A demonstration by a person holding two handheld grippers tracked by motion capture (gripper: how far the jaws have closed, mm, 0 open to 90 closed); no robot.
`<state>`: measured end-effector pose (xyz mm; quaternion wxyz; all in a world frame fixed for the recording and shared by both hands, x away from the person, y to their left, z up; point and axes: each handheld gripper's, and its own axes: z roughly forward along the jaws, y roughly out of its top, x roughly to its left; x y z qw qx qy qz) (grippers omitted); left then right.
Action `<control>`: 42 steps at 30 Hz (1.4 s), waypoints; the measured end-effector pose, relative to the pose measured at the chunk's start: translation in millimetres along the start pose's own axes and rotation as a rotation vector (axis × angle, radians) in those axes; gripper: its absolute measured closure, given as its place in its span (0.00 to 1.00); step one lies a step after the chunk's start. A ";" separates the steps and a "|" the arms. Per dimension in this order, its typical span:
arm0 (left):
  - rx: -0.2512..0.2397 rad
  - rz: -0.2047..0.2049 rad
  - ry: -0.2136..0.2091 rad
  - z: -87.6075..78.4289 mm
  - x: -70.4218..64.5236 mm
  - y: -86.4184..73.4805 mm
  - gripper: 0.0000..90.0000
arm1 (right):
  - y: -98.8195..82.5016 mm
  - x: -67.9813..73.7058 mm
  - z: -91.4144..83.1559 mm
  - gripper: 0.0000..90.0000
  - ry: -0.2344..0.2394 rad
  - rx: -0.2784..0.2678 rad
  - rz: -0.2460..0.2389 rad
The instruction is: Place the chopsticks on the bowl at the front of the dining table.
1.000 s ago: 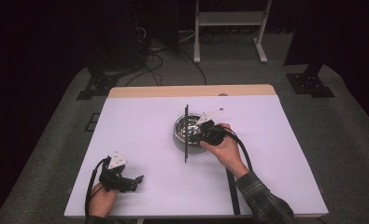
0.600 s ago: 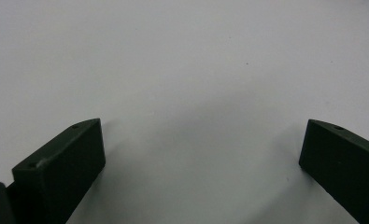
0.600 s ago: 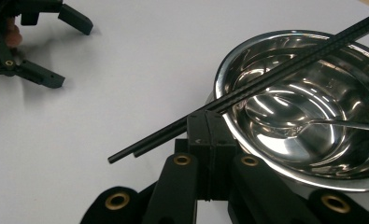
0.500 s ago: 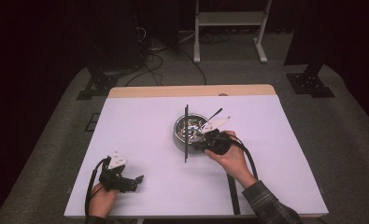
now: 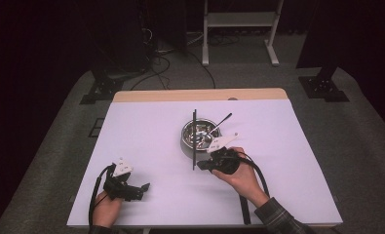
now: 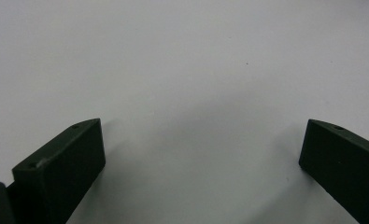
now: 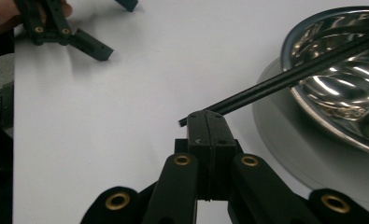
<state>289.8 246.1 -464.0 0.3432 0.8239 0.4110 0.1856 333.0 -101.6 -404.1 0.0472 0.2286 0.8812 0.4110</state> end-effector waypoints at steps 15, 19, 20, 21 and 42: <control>0.003 0.002 -0.001 -0.1 0.3 0.0 0.00 | -1.3 17.5 19.2 1.00 0.041 0.049 -0.039; 0.003 0.002 -0.001 -0.1 0.3 0.0 0.00 | -1.8 13.1 21.9 1.00 0.033 0.052 -0.030; 0.003 0.002 -0.001 -0.1 0.3 0.1 0.00 | -1.9 12.1 22.2 1.00 0.031 0.051 -0.030; 0.003 0.002 -0.001 -0.1 0.3 0.1 0.00 | -2.0 11.6 22.3 1.00 0.028 0.051 -0.029; 0.002 0.001 -0.001 -0.1 0.2 0.0 0.00 | -0.2 3.8 25.2 1.00 0.000 0.051 -0.016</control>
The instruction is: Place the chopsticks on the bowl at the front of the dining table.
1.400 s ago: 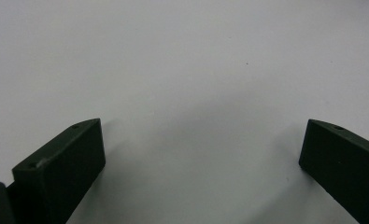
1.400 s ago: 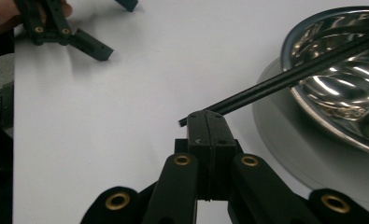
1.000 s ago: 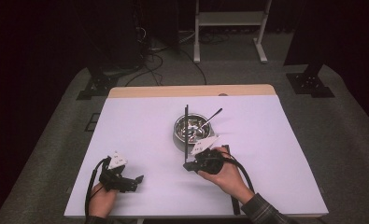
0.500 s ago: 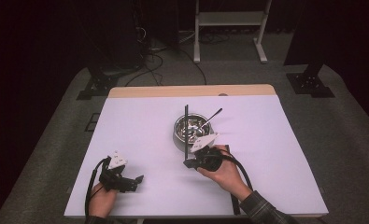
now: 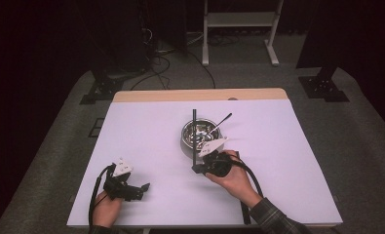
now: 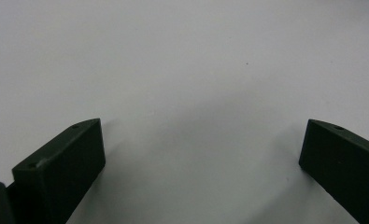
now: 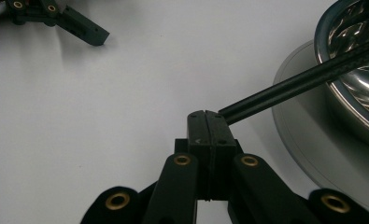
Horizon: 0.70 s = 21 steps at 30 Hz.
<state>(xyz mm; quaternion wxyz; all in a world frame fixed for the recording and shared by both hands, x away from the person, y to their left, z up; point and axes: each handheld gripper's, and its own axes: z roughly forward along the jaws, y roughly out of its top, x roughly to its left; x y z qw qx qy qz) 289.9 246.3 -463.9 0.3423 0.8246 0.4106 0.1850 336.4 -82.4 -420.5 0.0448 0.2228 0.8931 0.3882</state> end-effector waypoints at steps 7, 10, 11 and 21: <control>0.000 0.001 0.000 0.0 0.1 0.0 0.00 | -0.4 3.3 -4.8 1.00 0.010 -0.011 -0.005; 0.000 0.001 0.000 0.0 0.0 0.0 0.00 | -1.9 1.9 -9.3 1.00 0.010 -0.023 0.000; 0.000 0.001 0.000 0.0 0.0 0.0 0.00 | -2.4 1.1 -11.2 1.00 0.010 -0.025 0.005; 0.001 0.001 0.000 -0.1 0.0 0.0 0.00 | -9.0 -7.2 -27.5 0.96 -0.013 -0.049 0.026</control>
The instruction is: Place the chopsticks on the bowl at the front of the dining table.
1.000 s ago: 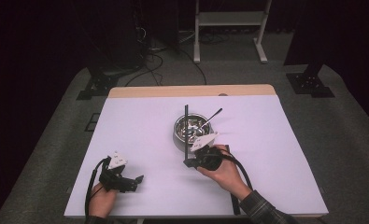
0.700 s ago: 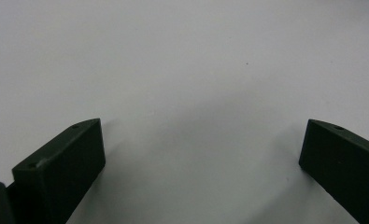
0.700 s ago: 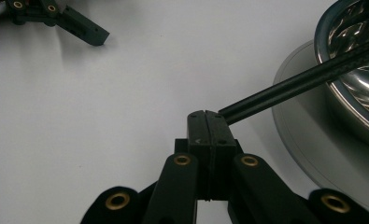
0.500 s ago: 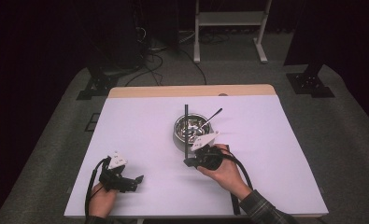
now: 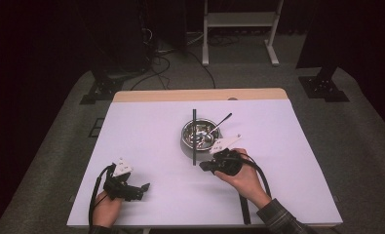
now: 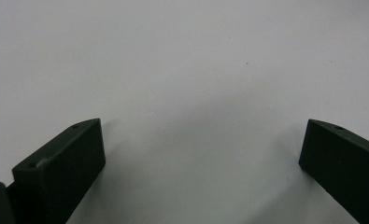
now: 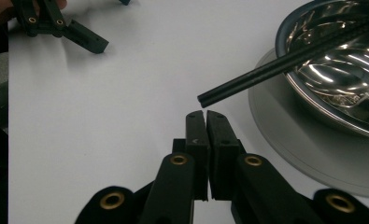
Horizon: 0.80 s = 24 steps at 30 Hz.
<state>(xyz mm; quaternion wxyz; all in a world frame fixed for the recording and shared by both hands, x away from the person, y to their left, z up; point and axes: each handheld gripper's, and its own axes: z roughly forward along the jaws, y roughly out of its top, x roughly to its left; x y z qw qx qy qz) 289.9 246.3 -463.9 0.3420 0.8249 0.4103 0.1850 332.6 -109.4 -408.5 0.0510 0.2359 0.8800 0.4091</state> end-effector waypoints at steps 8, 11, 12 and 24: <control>0.000 0.002 0.000 0.0 0.1 0.0 0.00 | -6.8 -7.8 -7.7 0.67 -0.021 -0.005 0.023; 0.000 0.002 0.000 0.0 0.1 0.0 0.00 | -10.5 -11.1 -11.0 0.58 -0.025 -0.018 0.031; 0.000 0.002 0.001 0.0 0.1 0.0 0.00 | -11.9 -12.6 -12.2 0.56 -0.026 -0.021 0.032; -0.002 -0.002 0.000 0.1 -0.2 0.0 0.00 | -32.8 -26.7 -30.9 0.45 -0.083 -0.021 0.060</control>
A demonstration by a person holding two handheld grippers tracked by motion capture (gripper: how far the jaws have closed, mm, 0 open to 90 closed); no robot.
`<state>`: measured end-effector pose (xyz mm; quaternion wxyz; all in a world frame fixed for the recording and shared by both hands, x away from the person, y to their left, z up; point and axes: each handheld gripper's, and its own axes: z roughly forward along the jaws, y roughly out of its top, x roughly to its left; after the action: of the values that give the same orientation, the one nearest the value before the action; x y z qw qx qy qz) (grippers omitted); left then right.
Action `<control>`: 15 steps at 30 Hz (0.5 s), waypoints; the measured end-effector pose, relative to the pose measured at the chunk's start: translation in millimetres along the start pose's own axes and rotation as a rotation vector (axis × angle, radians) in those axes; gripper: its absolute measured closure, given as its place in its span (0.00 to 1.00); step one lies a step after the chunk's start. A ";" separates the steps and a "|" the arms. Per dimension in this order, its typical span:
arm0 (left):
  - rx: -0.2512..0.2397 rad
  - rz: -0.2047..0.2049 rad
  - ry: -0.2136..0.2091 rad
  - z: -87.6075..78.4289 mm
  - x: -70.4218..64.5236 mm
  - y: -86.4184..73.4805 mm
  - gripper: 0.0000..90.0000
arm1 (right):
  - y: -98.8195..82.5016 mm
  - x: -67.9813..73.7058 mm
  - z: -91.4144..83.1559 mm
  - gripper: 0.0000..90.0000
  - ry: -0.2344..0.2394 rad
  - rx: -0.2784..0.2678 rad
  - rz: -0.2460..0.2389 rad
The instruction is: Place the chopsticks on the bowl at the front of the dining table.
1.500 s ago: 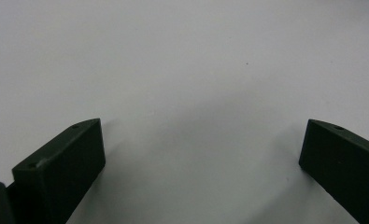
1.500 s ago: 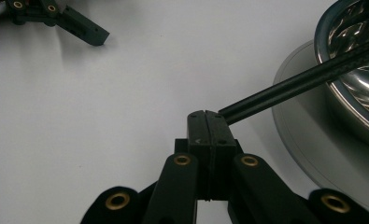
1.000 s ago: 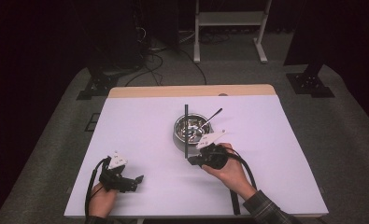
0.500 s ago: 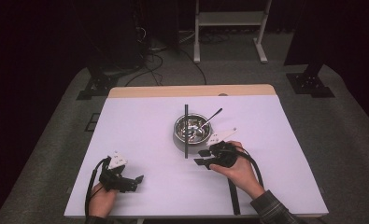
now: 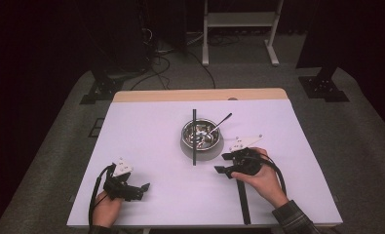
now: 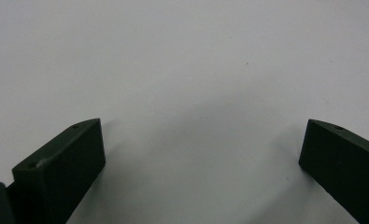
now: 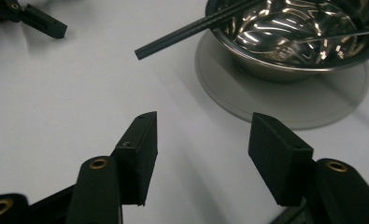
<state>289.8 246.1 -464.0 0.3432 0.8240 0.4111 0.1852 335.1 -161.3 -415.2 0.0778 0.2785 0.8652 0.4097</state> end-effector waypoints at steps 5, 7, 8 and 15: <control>0.000 0.000 0.000 0.0 0.0 0.0 0.00 | -12.5 -9.9 -12.1 0.45 -0.031 -0.008 0.028; 0.000 0.000 0.000 0.0 0.0 0.0 0.00 | -18.9 -14.2 -17.2 0.45 -0.048 -0.017 0.036; 0.000 0.000 0.000 0.0 0.0 0.0 0.00 | -22.5 -16.6 -20.4 0.45 -0.057 -0.019 0.044; 0.003 0.003 0.000 -0.2 0.2 0.1 0.00 | -41.3 -28.1 -37.9 0.44 -0.097 -0.038 0.089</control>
<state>289.9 246.3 -463.8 0.3418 0.8250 0.4102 0.1849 327.5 -222.9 -424.2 0.1064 0.3348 0.8391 0.4153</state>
